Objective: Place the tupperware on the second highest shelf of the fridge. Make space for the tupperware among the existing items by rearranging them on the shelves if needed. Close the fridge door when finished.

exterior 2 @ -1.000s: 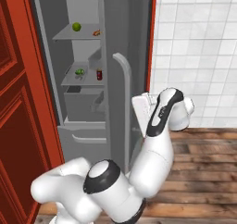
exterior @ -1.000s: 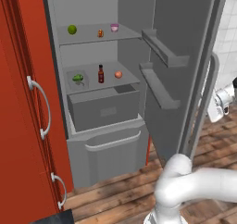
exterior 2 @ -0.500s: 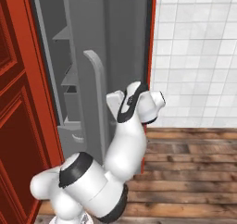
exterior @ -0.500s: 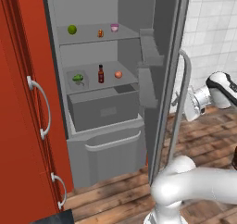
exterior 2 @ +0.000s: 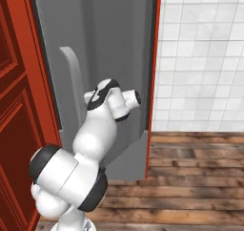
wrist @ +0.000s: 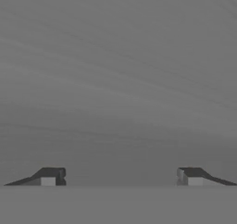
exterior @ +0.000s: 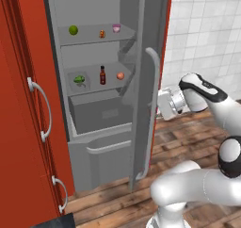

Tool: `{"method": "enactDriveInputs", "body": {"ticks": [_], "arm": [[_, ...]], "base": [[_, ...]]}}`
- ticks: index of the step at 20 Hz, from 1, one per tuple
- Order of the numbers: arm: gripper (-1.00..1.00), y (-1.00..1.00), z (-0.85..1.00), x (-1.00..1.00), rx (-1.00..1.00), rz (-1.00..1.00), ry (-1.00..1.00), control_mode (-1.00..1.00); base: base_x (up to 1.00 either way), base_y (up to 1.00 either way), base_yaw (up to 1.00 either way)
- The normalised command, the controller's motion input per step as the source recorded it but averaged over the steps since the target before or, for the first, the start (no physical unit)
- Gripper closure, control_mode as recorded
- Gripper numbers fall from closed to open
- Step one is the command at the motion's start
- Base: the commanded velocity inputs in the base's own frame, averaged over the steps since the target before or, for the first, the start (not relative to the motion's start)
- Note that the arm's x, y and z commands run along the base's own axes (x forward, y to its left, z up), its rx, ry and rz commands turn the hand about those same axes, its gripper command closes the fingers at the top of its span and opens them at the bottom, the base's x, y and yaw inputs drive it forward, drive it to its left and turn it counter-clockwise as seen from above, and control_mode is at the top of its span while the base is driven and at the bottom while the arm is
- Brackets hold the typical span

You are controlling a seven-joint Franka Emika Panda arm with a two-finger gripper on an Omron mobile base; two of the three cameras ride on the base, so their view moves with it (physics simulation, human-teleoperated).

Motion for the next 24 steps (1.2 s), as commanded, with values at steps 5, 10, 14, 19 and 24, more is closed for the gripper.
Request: {"method": "enactDriveInputs", "body": {"ticks": [5,10,14,19,24], "arm": [[-1.0,0.84,0.0,0.61,0.0,-0.21,-0.13,-1.0],[-1.0,0.76,0.0,0.7,-0.01,-0.29,-0.04,-1.0],[-1.0,0.68,0.0,0.7,-0.02,-0.33,0.0,-1.0],[-1.0,0.68,0.0,0.71,-0.05,-0.32,0.0,-1.0],[-1.0,0.59,0.0,0.78,-0.07,-0.26,0.02,-1.0]], "base": [[0.0,0.0,0.0],[0.0,0.0,0.0],[0.0,0.0,0.0],[0.0,0.0,0.0],[0.0,0.0,0.0]]}}
